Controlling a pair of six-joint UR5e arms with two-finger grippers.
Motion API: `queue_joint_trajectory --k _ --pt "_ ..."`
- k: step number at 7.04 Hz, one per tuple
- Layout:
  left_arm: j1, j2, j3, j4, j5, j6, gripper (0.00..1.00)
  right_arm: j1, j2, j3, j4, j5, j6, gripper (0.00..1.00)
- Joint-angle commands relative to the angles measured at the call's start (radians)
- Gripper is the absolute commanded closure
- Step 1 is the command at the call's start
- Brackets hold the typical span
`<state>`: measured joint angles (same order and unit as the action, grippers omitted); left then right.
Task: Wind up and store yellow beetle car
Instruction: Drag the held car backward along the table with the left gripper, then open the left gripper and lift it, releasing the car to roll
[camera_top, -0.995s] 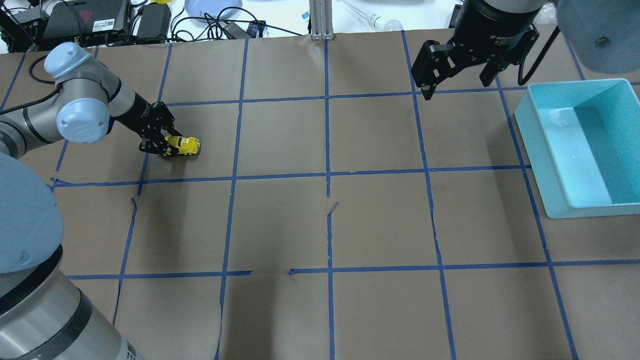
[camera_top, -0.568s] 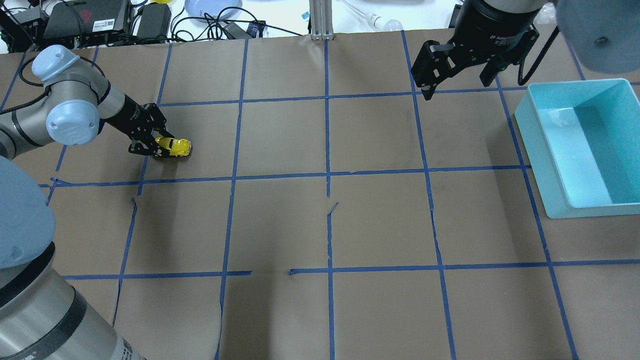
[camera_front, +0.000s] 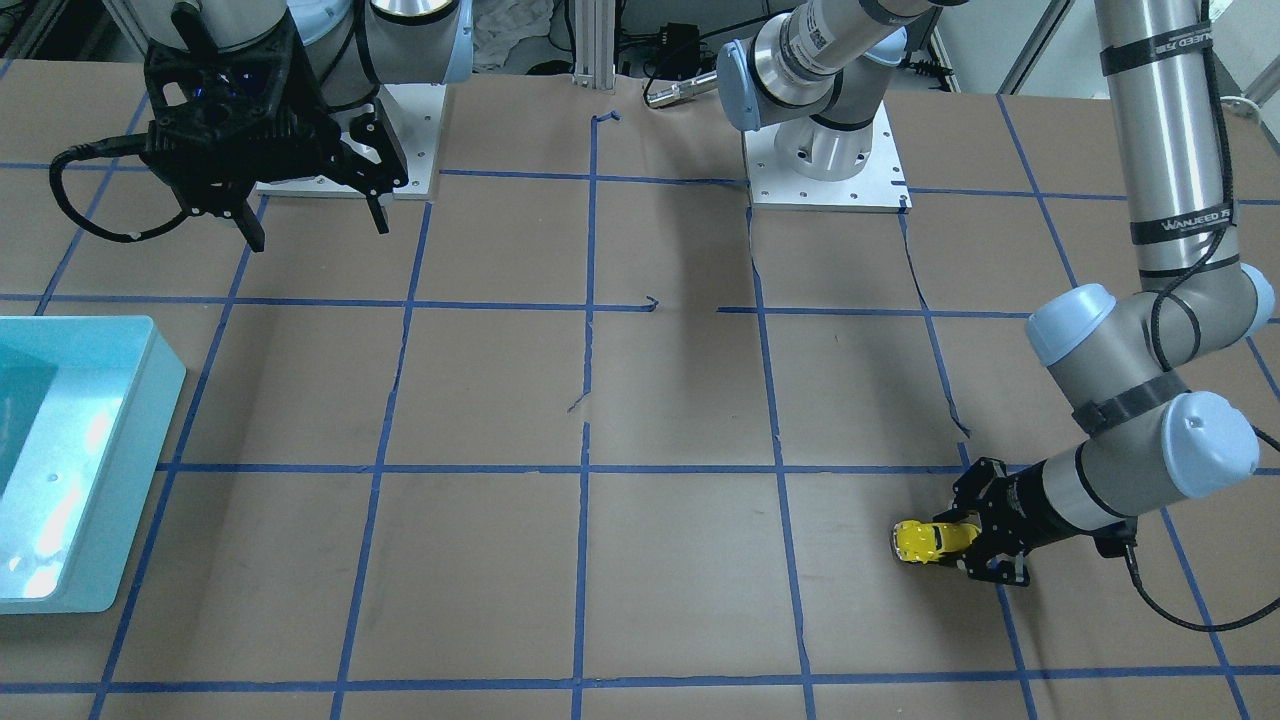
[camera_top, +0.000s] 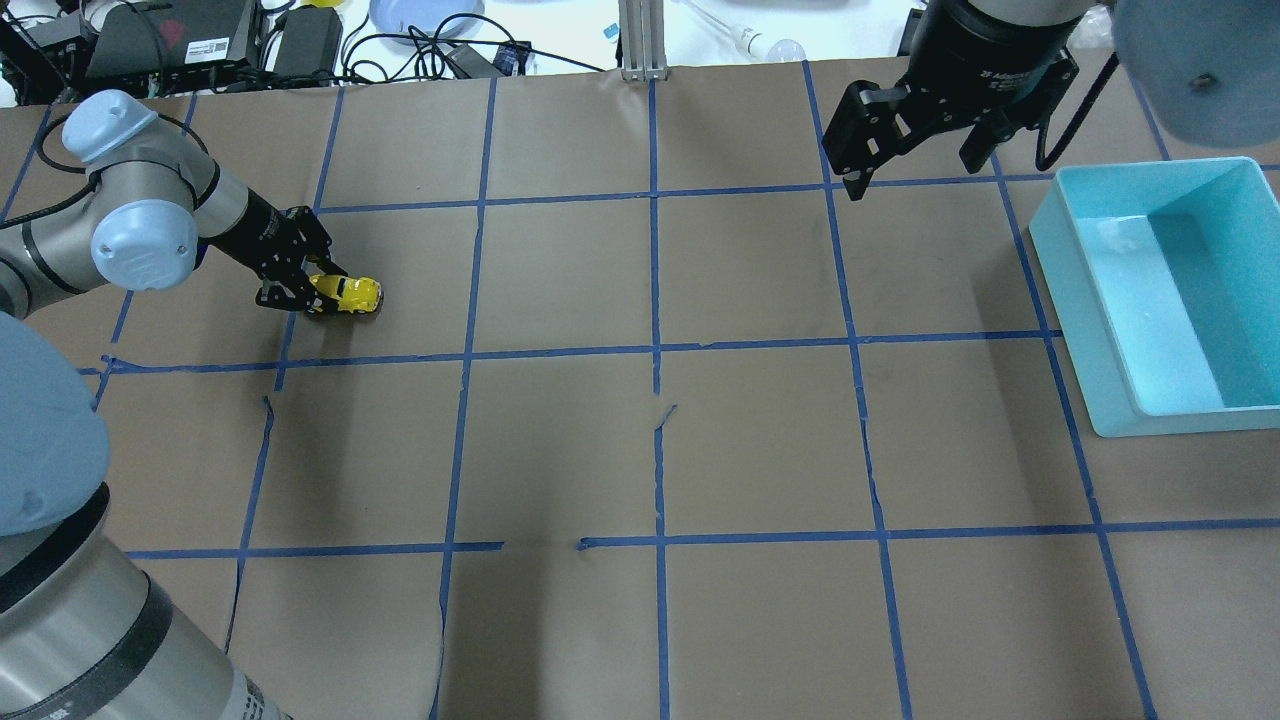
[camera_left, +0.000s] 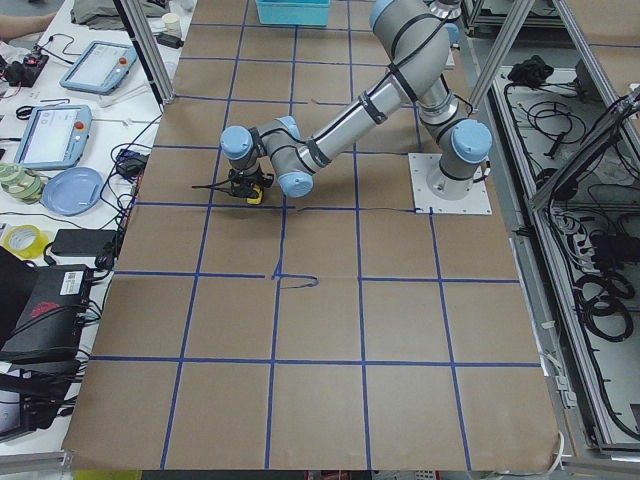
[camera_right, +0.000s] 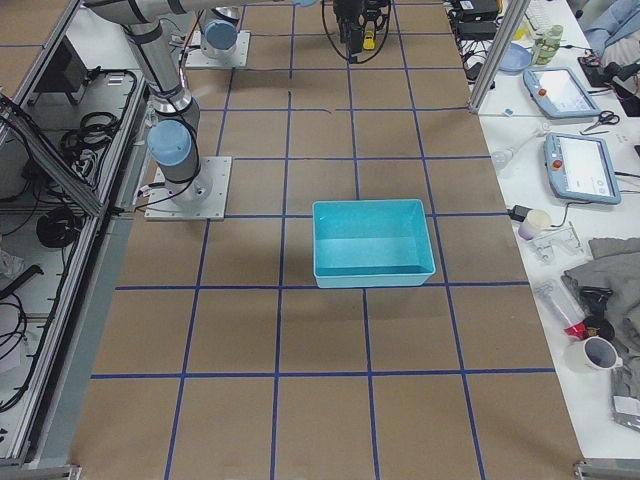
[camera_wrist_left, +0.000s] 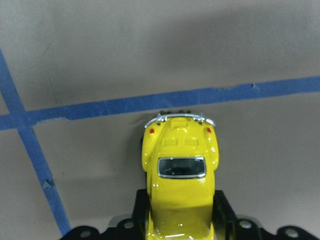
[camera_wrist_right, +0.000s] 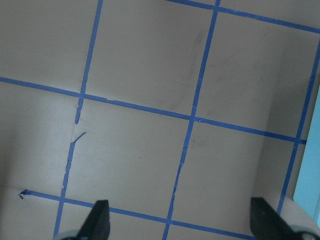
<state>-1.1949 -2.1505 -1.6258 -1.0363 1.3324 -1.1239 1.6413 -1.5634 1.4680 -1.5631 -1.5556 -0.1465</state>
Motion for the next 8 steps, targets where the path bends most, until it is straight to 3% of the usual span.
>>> queue_joint_trajectory --k 1,2,4,5,6,8 --pt "-0.002 0.003 -0.005 0.004 0.002 -0.019 0.1 0.0 0.0 0.0 0.0 0.0 0.001 0.0" --pt "-0.006 0.023 0.001 0.004 0.004 -0.023 0.06 0.0 0.0 0.0 0.0 0.0 0.001 0.0" --pt "-0.054 0.082 0.032 -0.013 0.123 0.036 0.05 0.0 0.0 0.0 0.0 0.0 0.001 0.0" --pt "-0.098 0.128 0.07 -0.046 0.129 0.214 0.01 0.0 0.0 0.0 0.0 0.0 -0.001 0.0" --pt "-0.132 0.174 0.105 -0.174 0.184 0.371 0.0 0.0 0.0 0.0 0.0 0.0 -0.001 0.0" --pt "-0.208 0.251 0.171 -0.278 0.354 0.783 0.0 0.0 0.0 0.0 0.0 -0.001 0.001 0.0"
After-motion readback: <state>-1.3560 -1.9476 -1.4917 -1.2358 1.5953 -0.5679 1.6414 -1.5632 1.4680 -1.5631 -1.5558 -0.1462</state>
